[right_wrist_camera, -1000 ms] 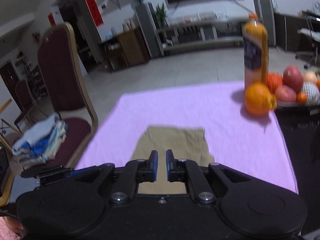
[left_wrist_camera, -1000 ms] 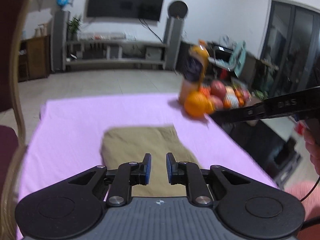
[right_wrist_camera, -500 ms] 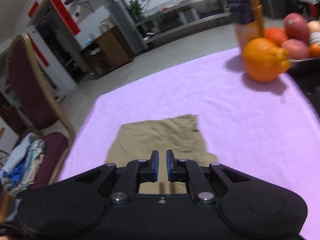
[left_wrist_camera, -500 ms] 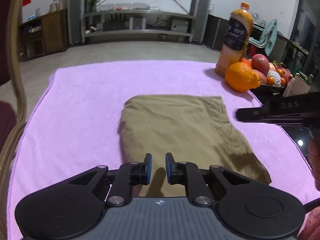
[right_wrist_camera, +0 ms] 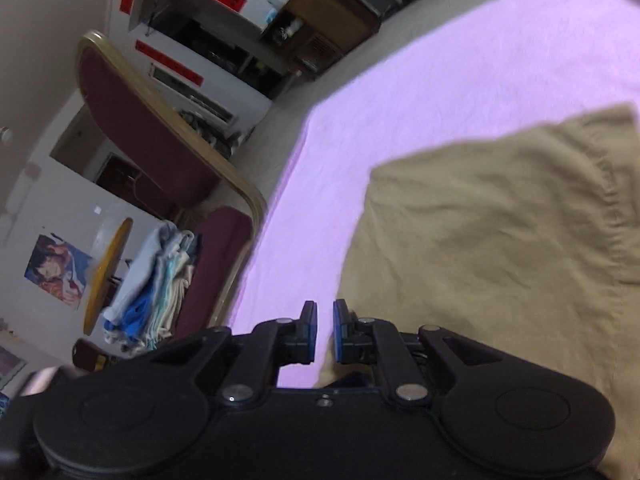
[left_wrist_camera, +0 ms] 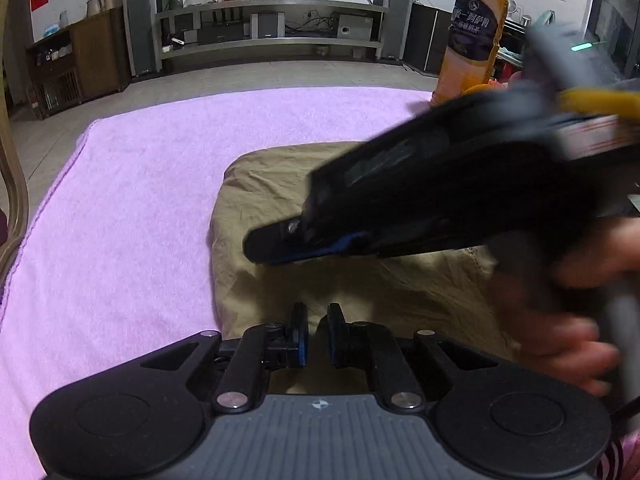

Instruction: Fold clothes

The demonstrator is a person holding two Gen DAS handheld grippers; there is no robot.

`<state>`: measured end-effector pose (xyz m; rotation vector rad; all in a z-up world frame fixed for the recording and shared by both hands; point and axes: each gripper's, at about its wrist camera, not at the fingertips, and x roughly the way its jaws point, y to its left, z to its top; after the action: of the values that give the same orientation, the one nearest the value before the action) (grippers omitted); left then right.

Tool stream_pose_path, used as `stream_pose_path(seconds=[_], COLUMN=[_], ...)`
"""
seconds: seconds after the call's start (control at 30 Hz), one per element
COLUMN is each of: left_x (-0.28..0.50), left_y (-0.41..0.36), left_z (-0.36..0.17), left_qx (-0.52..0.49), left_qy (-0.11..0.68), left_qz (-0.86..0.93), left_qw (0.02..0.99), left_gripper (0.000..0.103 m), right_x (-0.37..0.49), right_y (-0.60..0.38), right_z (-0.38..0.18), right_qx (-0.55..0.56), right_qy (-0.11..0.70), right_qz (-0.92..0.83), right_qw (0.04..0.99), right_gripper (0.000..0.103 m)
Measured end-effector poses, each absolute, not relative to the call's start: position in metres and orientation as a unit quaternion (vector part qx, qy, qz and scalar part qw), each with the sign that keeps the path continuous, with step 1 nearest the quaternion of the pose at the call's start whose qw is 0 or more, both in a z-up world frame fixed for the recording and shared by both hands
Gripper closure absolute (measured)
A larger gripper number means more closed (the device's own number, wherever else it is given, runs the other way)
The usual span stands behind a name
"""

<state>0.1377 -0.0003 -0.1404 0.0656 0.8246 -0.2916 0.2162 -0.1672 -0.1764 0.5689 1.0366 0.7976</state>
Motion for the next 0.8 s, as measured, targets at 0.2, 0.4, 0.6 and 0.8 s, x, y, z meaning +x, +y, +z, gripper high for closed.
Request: stream_pose_path(seconds=[0.2, 0.4, 0.6, 0.8], left_x=[0.142, 0.141, 0.114, 0.094], left_y=[0.007, 0.013, 0.022, 0.006], left_z=[-0.139, -0.133, -0.105, -0.131], left_qx=[0.005, -0.013, -0.013, 0.0], left_qy=[0.399, 0.39, 0.351, 0.389], left_qz=[-0.155, -0.153, -0.161, -0.197], left_qw=[0.904, 0.908, 0.922, 0.9], left_gripper=[0.094, 0.094, 0.094, 0.093], right_x=[0.251, 0.235, 0.184, 0.162], right_y=[-0.235, -0.268, -0.275, -0.244], right_z=[-0.197, -0.17, -0.131, -0.142], right_qx=[0.288, 0.274, 0.328, 0.335], right_qy=[0.407, 0.383, 0.379, 0.421], right_qz=[0.186, 0.08, 0.145, 0.216], right_qw=[0.846, 0.878, 0.853, 0.815], right_gripper=[0.103, 0.095, 0.088, 0.087])
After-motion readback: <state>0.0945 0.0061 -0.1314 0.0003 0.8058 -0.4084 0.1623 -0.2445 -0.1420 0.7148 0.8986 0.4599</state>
